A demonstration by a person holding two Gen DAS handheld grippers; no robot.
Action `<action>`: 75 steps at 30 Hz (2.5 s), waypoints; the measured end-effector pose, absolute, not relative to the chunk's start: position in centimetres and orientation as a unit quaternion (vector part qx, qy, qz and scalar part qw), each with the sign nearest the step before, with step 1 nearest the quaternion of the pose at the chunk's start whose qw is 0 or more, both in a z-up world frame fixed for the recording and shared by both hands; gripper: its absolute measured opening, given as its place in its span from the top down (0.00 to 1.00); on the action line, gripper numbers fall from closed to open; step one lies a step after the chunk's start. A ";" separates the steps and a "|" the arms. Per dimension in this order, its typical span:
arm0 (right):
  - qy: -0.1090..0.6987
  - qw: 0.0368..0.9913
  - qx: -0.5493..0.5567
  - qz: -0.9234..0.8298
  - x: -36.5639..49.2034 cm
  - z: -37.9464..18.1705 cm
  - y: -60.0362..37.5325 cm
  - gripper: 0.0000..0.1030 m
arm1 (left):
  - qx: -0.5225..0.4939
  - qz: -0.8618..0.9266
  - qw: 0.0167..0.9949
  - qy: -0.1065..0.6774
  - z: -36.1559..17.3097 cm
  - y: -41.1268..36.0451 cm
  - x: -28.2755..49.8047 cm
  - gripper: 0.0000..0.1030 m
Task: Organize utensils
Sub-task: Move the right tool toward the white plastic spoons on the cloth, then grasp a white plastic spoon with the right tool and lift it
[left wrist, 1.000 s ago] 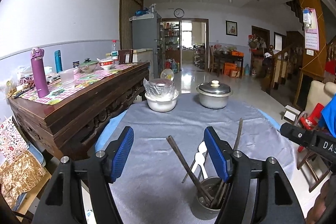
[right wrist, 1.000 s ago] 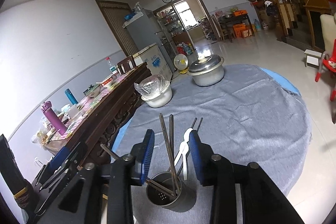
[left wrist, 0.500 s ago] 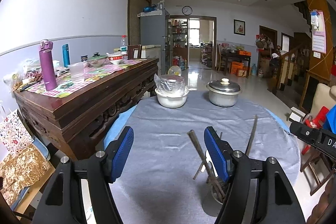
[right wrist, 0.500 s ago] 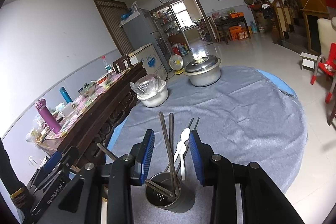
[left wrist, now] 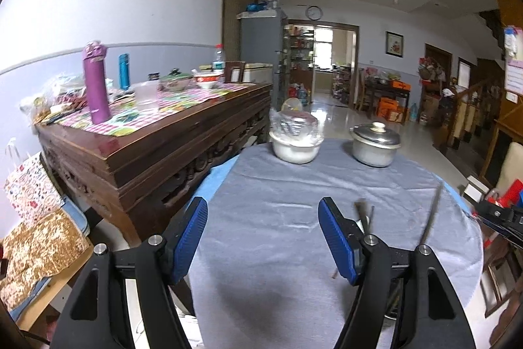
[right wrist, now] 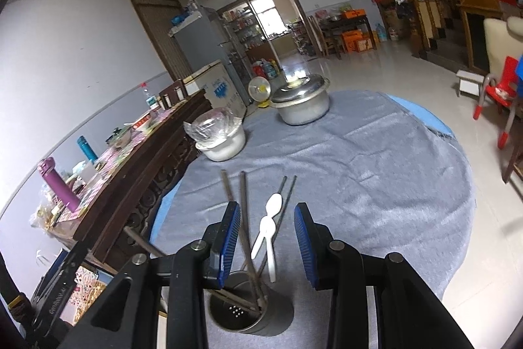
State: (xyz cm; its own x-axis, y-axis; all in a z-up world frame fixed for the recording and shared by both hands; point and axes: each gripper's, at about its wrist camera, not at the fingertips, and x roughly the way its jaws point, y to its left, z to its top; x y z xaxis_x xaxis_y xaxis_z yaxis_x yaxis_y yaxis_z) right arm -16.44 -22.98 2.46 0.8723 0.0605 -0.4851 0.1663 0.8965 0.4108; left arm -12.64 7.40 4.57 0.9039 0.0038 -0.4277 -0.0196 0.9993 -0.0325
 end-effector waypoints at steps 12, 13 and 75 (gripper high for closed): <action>0.305 0.913 0.269 -0.045 -12.7 -2.4 -26.5 0.64 | -0.044 0.054 0.951 0.301 -0.4 10.6 -7.0 0.30; 0.312 0.909 0.272 -0.045 -12.3 -2.9 -26.8 0.64 | -0.042 0.054 0.949 0.307 -0.8 10.5 -6.8 0.30; 0.530 0.821 0.162 0.137 2.2 -14.6 -28.4 0.92 | 0.030 -0.248 0.841 0.479 -9.4 -9.4 15.2 0.30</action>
State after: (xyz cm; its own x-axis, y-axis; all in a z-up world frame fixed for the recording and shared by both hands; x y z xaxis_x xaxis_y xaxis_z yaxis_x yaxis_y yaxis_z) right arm 2.15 -28.37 -14.62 0.4016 0.3964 -0.8256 -0.0538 0.9101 0.4108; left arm 15.17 -9.38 -9.42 0.4178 -0.3888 -0.8211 0.4468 0.8749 -0.1868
